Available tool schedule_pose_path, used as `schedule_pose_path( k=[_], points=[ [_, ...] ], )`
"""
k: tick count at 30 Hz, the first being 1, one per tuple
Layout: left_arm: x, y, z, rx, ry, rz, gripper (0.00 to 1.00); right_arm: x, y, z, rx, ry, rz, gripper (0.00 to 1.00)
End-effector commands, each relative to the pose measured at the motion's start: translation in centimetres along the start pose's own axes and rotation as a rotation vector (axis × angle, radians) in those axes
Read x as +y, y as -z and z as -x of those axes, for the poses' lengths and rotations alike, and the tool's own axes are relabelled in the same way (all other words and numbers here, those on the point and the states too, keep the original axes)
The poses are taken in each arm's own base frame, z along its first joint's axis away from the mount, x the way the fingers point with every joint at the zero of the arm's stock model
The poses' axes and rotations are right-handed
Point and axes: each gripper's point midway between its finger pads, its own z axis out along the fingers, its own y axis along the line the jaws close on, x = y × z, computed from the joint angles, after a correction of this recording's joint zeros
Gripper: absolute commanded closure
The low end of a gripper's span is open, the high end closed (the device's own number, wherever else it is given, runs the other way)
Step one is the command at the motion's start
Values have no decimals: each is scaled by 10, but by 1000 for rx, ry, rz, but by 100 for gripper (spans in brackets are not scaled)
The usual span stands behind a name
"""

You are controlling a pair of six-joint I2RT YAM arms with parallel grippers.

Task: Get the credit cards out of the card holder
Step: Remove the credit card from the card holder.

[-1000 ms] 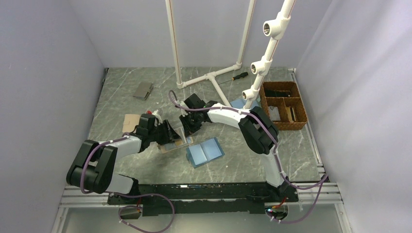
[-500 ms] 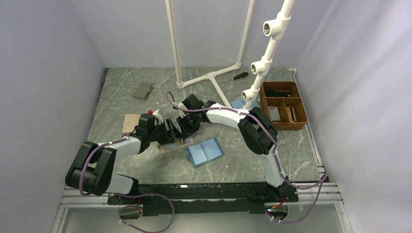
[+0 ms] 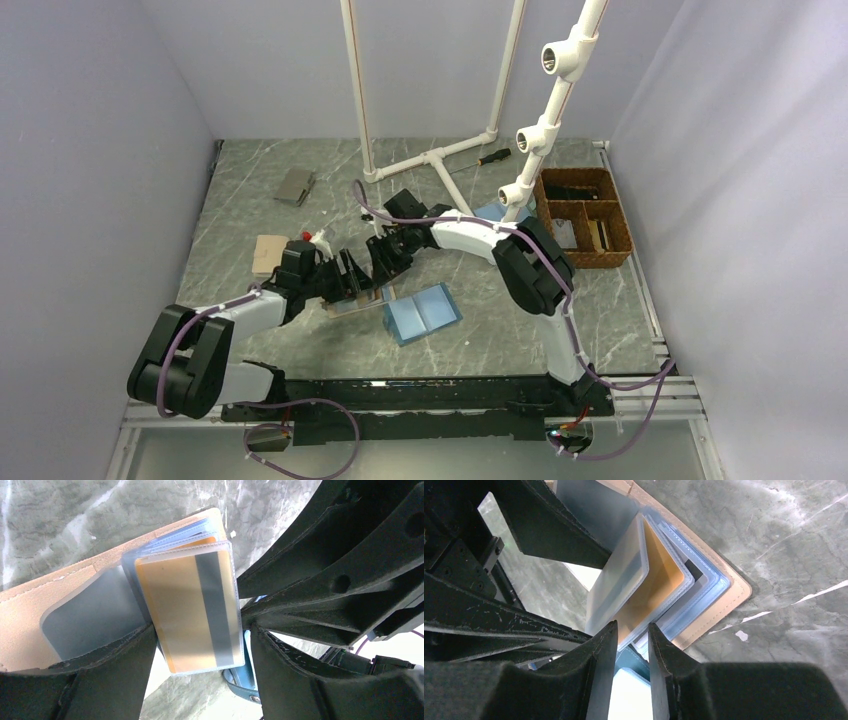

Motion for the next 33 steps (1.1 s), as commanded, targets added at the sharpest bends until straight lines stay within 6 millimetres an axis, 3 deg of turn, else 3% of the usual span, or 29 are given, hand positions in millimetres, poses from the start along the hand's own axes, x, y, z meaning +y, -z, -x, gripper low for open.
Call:
schedule_pose_path(
  k=[1,18,21,26,33],
  points=[
    [4,0,-6,28,14,30,27,32,8,12,-35,-14,184,68],
    [4,-2,-7,48,-3,26,27,36,3,7,-6,-56,252,66],
    [4,-1,-7,47,-4,27,27,48,6,6,-2,-60,321,72],
    [4,1,-6,40,-9,33,27,67,11,8,1,-91,440,91],
    [10,9,-5,17,-6,83,35,80,12,8,20,-160,567,97]
  ],
)
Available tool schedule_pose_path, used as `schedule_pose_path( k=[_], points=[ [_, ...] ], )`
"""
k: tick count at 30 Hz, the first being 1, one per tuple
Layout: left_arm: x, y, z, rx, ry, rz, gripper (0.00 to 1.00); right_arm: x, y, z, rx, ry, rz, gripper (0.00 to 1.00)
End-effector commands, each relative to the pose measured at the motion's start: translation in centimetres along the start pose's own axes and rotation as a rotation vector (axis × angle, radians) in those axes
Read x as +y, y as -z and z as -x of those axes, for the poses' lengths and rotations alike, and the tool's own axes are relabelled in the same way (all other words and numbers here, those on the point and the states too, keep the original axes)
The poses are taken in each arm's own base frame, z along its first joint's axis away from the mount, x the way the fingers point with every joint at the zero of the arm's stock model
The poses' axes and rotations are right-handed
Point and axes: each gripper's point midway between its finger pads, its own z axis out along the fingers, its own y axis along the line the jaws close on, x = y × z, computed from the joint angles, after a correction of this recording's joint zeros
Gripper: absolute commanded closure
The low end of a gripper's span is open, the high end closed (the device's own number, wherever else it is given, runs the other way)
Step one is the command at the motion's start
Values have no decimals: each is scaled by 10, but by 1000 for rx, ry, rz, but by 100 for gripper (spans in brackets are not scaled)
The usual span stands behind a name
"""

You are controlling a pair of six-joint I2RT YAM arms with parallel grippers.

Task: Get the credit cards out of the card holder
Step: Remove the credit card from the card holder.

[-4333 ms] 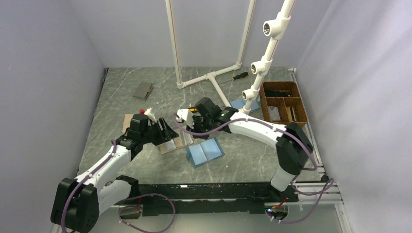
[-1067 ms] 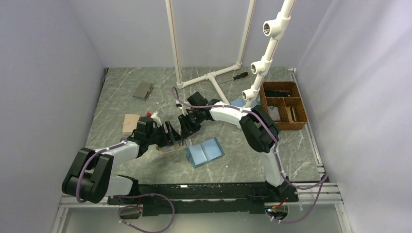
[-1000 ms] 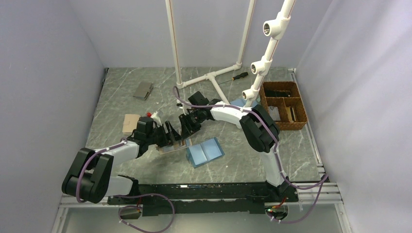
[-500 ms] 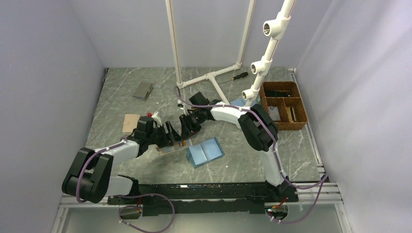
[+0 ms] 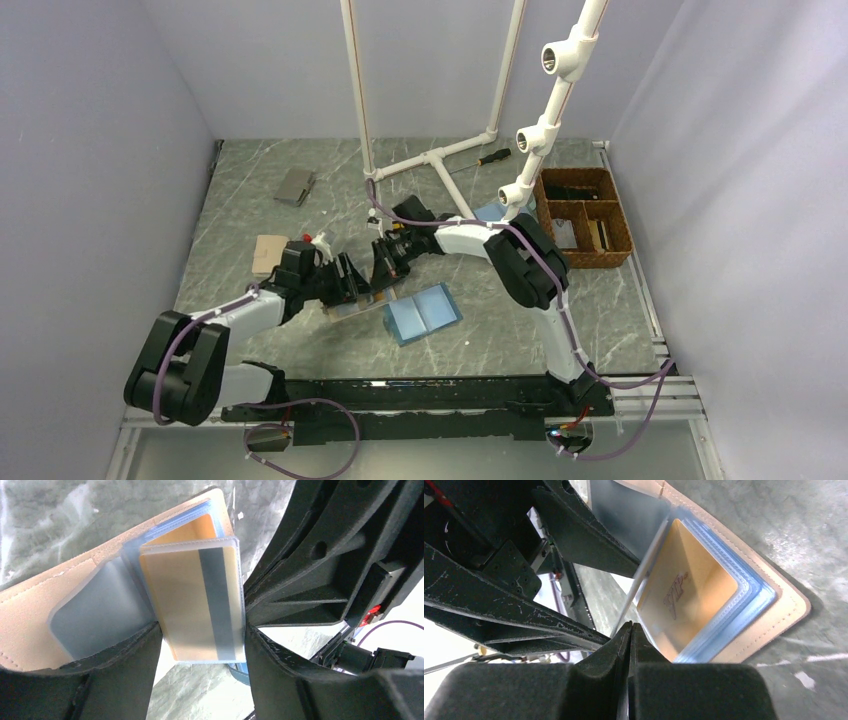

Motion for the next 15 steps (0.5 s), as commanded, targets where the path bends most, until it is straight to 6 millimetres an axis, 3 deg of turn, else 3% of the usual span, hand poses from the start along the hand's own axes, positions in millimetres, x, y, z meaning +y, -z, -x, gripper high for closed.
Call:
schedule_pose_path(
  k=[1,4,9,12,15],
  points=[
    [10,5,4,-33,-11,72,38,64,0,3,45,12,275,97],
    [15,9,4,-45,-1,109,47,69,0,9,34,29,294,97],
    [20,16,3,-58,13,148,50,72,0,9,33,41,298,95],
    [19,17,3,-61,17,147,50,74,-1,8,43,36,312,94],
    [17,18,1,-57,18,136,43,78,-3,5,54,32,324,93]
  ],
)
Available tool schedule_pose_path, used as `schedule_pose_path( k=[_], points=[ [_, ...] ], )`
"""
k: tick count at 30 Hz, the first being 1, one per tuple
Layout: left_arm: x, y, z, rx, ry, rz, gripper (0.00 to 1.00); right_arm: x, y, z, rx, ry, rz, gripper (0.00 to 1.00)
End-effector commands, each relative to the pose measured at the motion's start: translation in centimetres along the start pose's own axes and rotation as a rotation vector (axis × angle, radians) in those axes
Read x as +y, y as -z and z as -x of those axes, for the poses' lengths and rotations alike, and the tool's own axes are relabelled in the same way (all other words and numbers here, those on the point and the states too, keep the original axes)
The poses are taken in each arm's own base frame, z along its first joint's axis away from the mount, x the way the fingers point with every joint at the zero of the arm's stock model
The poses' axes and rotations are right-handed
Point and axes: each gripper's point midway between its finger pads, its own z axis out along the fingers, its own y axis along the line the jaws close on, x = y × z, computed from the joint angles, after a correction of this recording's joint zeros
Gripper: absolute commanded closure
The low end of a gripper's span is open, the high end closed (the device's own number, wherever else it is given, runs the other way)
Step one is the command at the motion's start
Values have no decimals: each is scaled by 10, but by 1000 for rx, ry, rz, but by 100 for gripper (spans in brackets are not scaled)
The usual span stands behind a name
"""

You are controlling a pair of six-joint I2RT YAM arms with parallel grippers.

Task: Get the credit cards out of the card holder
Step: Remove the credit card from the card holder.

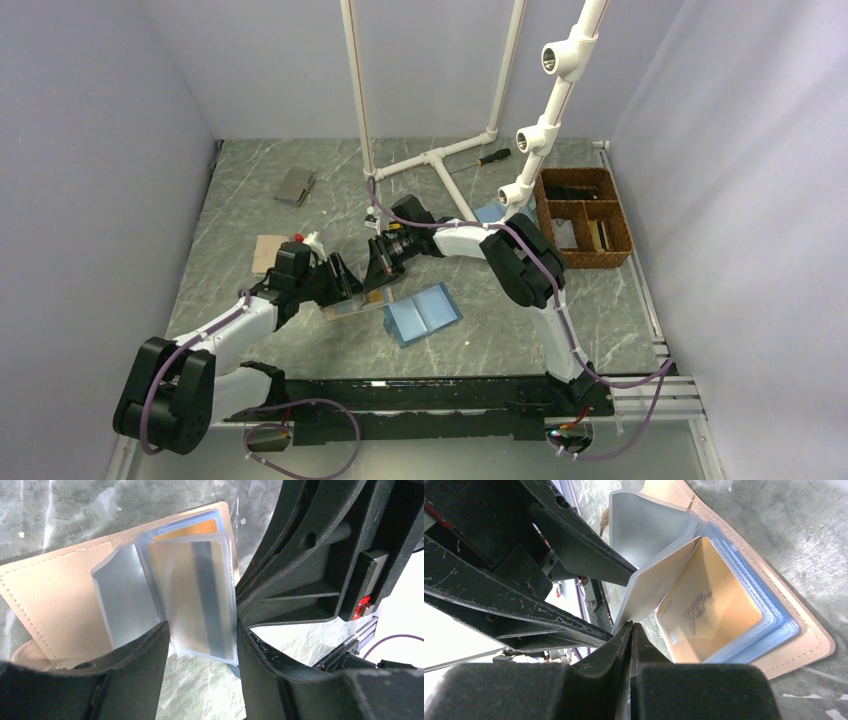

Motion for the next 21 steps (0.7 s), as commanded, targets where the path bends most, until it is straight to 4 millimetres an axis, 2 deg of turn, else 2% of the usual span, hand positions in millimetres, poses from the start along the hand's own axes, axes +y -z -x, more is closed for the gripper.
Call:
schedule_pose_path(
  k=[1,4,9,13,21],
  points=[
    [17,0,-6,3,14,82,42,64,-4,-8,86,93,204,93],
    [16,2,-6,-1,17,79,42,67,-6,-10,95,94,215,93],
    [13,7,-5,-9,14,73,35,75,-9,-16,121,79,261,93],
    [13,12,-4,-23,9,80,35,74,-12,-16,128,76,261,92],
    [19,11,-3,-35,16,107,43,69,-20,-19,142,85,235,92]
  ],
)
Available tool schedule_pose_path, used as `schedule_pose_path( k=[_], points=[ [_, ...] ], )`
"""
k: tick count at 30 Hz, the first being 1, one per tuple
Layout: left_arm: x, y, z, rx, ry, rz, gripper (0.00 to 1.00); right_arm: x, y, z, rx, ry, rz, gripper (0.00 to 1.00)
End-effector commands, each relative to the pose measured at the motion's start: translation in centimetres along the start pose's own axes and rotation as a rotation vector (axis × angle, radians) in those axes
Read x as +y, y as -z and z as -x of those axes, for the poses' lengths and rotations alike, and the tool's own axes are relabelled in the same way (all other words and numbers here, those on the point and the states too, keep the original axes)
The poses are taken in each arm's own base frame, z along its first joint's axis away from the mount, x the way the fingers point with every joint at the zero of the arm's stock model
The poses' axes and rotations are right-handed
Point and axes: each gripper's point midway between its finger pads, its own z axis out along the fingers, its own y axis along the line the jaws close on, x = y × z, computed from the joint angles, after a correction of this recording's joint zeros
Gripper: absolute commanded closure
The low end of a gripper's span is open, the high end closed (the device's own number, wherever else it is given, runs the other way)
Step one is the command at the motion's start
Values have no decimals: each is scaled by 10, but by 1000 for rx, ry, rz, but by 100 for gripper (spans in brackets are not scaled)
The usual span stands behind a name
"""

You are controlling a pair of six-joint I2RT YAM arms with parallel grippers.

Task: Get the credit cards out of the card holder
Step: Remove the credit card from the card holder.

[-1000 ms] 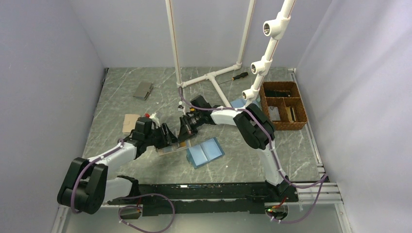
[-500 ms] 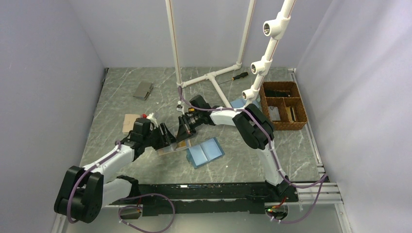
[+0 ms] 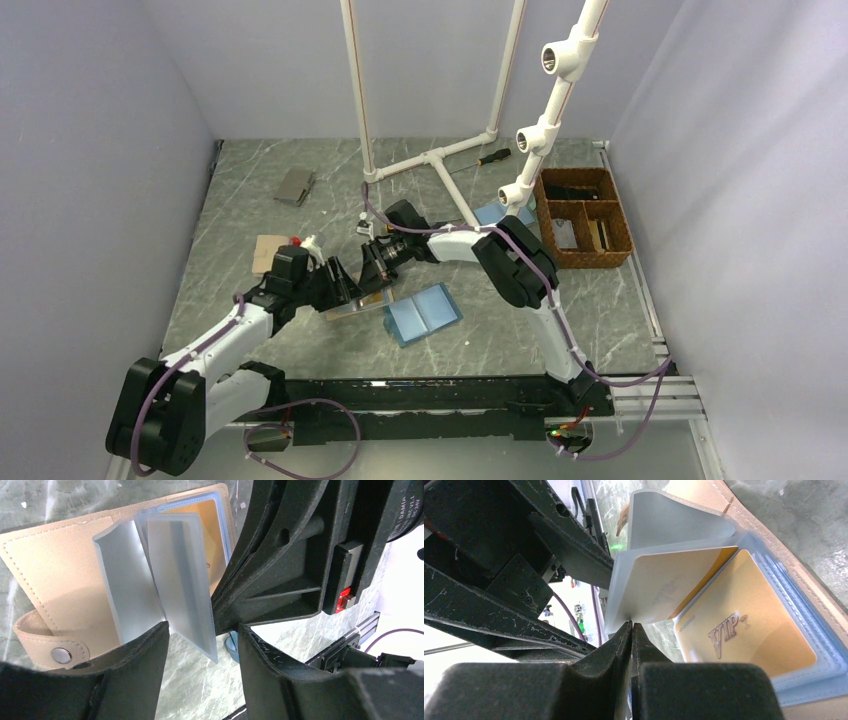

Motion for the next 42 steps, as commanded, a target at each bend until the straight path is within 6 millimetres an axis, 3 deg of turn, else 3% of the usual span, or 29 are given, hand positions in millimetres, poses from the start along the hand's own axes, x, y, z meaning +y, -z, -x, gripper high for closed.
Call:
schedule_pose_path(
  k=[1,6,14,22,25,28,29,33,42],
  points=[
    [21,-4,1,-31,16,93,46,55,-11,-12,107,98,146,92],
    [32,-4,-2,-32,25,140,58,45,-10,-9,104,131,67,91],
    [49,2,4,-68,38,209,63,31,3,8,74,300,-108,90],
    [47,-6,19,-60,78,164,70,41,18,16,66,438,-146,88],
    [47,-7,21,-60,89,162,80,40,23,17,62,432,-130,87],
    [45,-5,23,-70,81,149,100,36,26,17,58,401,-103,86],
    [44,-3,24,-76,75,146,100,36,28,17,56,394,-91,86],
    [32,8,29,-137,22,82,100,37,37,20,39,357,-42,83],
    [-23,33,40,-249,-89,-203,100,55,46,18,31,294,115,79]
  ],
)
